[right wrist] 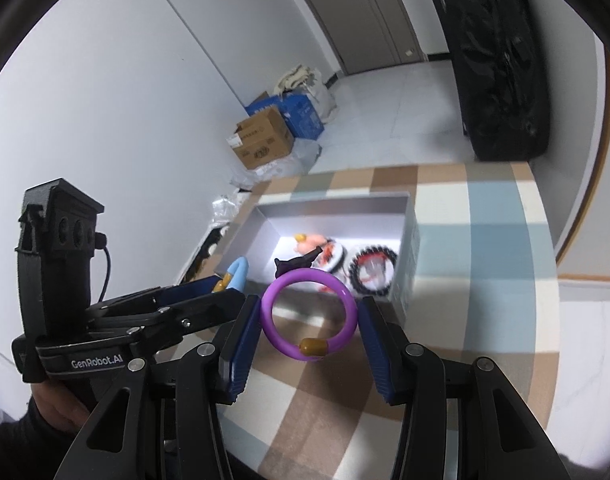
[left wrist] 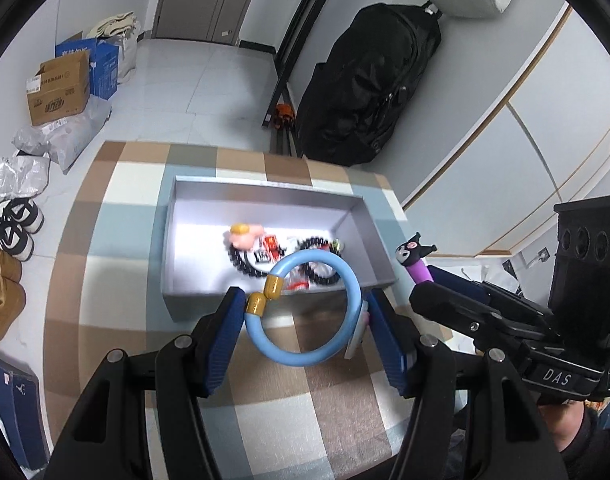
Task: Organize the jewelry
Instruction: 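Lower the blue and purple rings into the silver box and open both tools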
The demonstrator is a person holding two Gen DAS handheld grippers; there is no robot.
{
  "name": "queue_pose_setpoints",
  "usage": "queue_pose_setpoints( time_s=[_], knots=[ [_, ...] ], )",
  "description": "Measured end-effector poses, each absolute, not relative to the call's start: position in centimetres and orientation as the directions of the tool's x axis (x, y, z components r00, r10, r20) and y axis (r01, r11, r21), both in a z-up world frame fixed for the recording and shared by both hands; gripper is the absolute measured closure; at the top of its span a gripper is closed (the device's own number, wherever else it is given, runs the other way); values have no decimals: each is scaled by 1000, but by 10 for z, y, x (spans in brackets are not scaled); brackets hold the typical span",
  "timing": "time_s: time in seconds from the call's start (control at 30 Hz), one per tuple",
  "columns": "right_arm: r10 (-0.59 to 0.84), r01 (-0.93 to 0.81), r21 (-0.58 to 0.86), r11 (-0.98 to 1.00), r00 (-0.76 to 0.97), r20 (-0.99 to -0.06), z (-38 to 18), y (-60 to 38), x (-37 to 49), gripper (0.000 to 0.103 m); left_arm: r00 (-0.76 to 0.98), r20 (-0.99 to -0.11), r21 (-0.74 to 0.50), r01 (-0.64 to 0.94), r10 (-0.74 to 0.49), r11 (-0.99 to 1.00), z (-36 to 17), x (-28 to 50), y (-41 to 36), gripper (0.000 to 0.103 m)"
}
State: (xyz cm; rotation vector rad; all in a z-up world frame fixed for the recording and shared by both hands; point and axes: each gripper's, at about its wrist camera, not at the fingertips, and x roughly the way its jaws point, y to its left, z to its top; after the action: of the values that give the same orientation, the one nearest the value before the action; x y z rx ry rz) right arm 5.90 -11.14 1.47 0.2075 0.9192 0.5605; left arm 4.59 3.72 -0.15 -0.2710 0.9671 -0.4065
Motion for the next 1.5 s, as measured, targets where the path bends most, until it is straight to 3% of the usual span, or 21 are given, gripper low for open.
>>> queue_pose_setpoints(
  time_s=[0.7, 1.3, 1.33, 1.37, 1.43, 1.5],
  knots=[
    [573, -324, 473, 819, 501, -649, 21, -110, 118, 55, 489, -742, -462, 122, -458, 879, -8, 101, 42, 46],
    [571, -242, 521, 819, 430, -699, -6, -109, 149, 52, 440, -740, -550, 37, -508, 834, -21, 124, 51, 45],
    [570, -238, 521, 820, 430, -701, -7, -110, 149, 52, 437, -744, -550, 29, -506, 835, -21, 124, 50, 44],
    [566, -234, 519, 822, 431, -702, -7, -111, 149, 51, 434, -748, -550, 17, -502, 835, -21, 125, 51, 36],
    [566, -227, 523, 821, 436, -700, -6, -111, 149, 40, 436, -759, -542, -13, -484, 840, -21, 124, 54, 23],
    [564, -221, 525, 822, 451, -692, -3, -113, 147, 25, 450, -747, -552, -9, -489, 834, -19, 122, 56, 22]
  ],
)
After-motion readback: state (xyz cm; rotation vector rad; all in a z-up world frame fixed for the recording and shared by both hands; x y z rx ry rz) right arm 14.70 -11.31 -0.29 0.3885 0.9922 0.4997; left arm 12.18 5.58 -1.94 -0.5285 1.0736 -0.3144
